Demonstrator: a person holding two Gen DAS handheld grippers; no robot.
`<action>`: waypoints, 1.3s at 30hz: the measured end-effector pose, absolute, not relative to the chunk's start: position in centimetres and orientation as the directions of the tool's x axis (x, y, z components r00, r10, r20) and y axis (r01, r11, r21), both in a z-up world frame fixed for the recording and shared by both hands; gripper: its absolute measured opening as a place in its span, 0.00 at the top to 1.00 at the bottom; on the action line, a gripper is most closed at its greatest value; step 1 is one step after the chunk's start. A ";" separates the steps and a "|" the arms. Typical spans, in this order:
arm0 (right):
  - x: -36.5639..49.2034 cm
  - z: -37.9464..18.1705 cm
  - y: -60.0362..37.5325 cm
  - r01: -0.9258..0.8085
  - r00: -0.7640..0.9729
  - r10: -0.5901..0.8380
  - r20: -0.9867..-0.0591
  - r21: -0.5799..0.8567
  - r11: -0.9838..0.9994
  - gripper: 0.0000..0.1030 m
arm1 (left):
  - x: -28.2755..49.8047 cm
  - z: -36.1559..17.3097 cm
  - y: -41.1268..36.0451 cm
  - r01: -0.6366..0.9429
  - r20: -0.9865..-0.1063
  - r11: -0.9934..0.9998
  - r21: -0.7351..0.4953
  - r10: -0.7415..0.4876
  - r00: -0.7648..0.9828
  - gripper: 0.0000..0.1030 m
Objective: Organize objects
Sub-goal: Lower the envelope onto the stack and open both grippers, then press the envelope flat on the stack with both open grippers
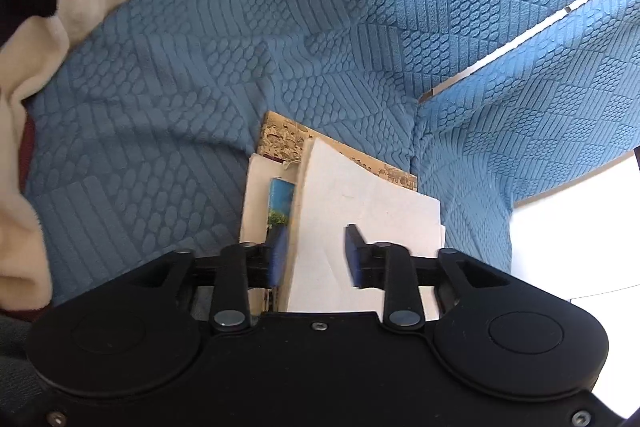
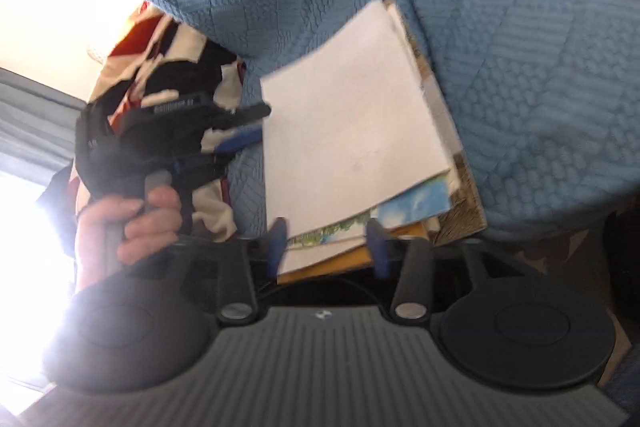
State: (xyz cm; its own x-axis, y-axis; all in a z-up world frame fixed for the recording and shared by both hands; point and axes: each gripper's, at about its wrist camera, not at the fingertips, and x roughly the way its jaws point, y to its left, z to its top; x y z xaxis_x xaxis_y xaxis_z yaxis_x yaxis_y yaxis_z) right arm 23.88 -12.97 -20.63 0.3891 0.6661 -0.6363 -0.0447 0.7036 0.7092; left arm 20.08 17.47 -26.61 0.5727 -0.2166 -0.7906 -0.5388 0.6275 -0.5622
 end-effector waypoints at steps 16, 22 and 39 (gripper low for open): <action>30.9 -22.9 -10.8 -0.159 0.500 0.441 -0.745 0.422 0.893 0.34 | 17.2 -25.9 15.5 -0.565 -0.815 0.654 -0.503 -0.141 0.562 0.61; 32.8 -23.6 -9.2 -0.188 0.490 0.449 -0.747 0.413 0.891 0.34 | 18.0 -26.6 15.8 -0.574 -0.821 0.650 -0.498 -0.141 0.553 0.61; 34.7 -23.7 -6.0 -0.331 0.525 0.397 -0.753 0.248 0.910 0.48 | 19.0 -26.6 15.3 -0.527 -0.829 0.716 -0.457 -0.128 0.545 0.65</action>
